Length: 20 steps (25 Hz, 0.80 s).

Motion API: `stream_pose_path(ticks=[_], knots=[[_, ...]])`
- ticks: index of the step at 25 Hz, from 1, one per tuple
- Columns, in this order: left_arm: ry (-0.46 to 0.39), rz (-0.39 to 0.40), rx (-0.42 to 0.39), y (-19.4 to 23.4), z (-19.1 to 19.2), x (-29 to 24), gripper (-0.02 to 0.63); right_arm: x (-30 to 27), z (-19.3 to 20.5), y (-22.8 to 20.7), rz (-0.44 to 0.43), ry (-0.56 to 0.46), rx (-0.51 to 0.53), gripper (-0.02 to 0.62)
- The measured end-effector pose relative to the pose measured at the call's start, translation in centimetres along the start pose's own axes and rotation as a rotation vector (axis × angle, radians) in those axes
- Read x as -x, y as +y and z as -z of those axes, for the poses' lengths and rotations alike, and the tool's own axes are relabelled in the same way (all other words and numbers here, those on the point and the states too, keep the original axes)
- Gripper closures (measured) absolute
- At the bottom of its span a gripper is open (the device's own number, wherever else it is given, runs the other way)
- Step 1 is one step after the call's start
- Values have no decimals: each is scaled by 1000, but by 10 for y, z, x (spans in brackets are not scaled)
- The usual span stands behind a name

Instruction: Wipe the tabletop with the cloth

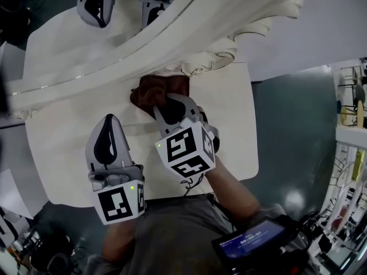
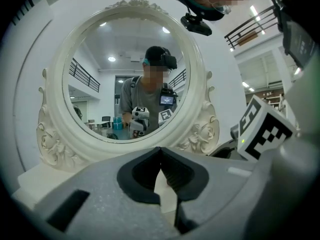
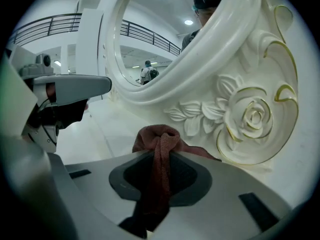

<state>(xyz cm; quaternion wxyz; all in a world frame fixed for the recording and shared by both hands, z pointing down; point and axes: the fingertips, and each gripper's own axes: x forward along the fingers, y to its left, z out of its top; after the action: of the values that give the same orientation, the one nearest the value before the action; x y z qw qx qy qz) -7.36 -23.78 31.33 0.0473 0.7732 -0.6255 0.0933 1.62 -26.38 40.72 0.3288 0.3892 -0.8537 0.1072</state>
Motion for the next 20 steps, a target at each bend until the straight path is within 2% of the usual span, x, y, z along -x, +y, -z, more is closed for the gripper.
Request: stream_pose_path(ticks=[20], knots=[[-9, 156, -20, -65, -11, -34, 592, 39, 35, -68, 141, 23, -90, 515]])
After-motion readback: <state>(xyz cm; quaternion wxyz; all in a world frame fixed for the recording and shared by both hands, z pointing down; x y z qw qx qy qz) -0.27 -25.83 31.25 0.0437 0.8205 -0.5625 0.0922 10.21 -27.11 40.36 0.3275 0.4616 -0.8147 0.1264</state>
